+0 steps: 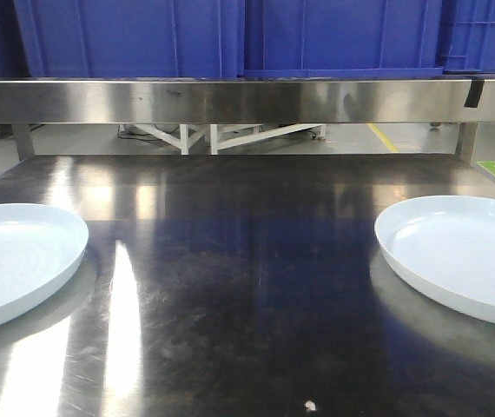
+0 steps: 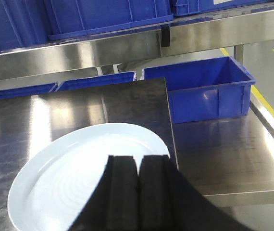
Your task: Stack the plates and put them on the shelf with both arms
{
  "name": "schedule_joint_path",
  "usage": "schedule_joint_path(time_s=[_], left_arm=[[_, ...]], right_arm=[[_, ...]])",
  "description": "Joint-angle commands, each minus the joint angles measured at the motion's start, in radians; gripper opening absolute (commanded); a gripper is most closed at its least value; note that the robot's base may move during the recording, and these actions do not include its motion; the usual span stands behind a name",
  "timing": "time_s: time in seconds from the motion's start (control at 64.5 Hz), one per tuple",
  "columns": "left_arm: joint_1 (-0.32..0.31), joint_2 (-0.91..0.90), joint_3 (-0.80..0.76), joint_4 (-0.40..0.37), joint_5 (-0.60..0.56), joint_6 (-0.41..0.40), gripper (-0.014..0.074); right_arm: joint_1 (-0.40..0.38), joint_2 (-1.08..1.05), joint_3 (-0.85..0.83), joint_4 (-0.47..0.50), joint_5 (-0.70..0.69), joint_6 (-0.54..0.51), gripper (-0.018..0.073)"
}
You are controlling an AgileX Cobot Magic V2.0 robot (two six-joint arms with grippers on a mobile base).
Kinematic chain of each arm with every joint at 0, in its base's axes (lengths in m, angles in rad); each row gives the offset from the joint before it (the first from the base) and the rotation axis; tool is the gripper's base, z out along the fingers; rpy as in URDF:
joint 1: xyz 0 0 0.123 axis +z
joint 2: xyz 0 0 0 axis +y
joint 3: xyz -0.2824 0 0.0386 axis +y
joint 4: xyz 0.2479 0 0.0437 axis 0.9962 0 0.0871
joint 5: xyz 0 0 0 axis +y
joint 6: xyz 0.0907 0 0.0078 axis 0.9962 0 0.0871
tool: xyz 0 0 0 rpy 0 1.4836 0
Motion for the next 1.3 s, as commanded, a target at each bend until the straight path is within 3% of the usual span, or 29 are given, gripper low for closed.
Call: schedule_joint_path(time_s=[0.0,0.263,0.434,0.589,0.728,1.1,1.286], left_arm=[[-0.002,0.055,-0.143,-0.011,-0.002,-0.002,0.0086],[-0.002,0.499,-0.786,0.068,0.432,-0.002,0.0086],[-0.002,0.709,-0.99,0.102,0.582,0.018,0.0086],[-0.002,0.787,-1.011,0.07,0.595,0.031,0.0086],[-0.002,0.798,-1.011,0.017,0.56,0.123,0.0086],[-0.002,0.791,-1.009,-0.018,0.532,0.115,0.0086],[-0.002,0.797,-1.009,-0.018,0.463,0.115,0.0086]], right_arm=[[-0.005,-0.019,-0.002,-0.003,-0.084,-0.005,0.0057],[-0.005,-0.019,-0.002,-0.003,-0.084,-0.005,0.0057],[-0.005,-0.019,-0.002,-0.003,-0.084,-0.005,0.0057],[-0.005,-0.019,-0.002,-0.003,-0.084,-0.005,0.0057],[-0.005,-0.019,-0.002,-0.003,-0.084,-0.005,0.0057],[-0.005,-0.019,-0.002,-0.003,-0.084,-0.005,0.0057],[-0.005,-0.019,-0.002,-0.003,-0.084,-0.005,0.0057]])
